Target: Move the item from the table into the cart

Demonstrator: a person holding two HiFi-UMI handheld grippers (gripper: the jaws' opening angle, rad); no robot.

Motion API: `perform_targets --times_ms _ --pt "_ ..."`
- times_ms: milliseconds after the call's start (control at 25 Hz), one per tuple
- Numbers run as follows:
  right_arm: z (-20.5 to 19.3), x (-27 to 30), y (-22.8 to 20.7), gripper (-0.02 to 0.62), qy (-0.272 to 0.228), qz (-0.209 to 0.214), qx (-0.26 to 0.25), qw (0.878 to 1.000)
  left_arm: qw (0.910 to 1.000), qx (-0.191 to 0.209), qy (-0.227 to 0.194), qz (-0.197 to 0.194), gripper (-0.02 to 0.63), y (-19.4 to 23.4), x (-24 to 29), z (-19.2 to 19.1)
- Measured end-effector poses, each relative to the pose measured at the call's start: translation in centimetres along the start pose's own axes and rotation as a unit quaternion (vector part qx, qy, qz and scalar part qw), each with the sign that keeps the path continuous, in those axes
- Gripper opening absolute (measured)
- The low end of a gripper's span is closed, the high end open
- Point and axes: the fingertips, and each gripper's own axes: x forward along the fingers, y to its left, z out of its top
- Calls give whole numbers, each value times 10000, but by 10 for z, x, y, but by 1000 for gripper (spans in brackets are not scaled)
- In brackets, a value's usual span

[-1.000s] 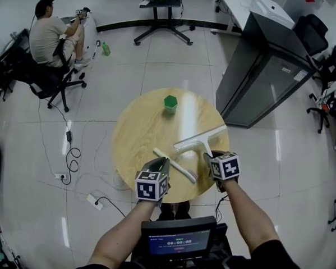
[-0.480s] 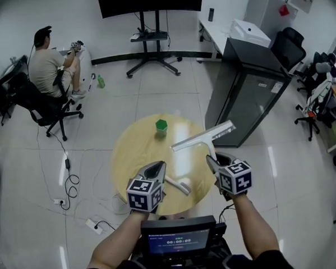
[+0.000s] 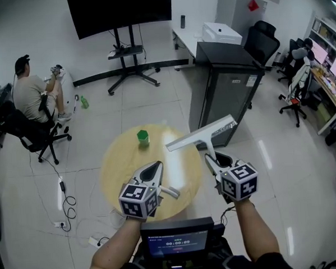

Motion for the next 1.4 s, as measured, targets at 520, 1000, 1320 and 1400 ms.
perform_targets --times_ms 520,1000,1320,1400 --pt "-28 -208 -80 80 -611 -2041 411 9762 9739 778 183 -2123 6 -186 51 -10" --pt "-174 -578 17 80 -1157 -4684 1056 8695 8496 1753 714 -4923 5 -518 -78 -144" --pt "-332 -951 212 80 -1198 -6259 1380 7582 7274 2050 933 -6482 5 -841 -338 -290" --pt "-370 -1029 272 80 -1205 -6600 1417 7279 6956 2071 925 -6817 5 -907 -411 -327"
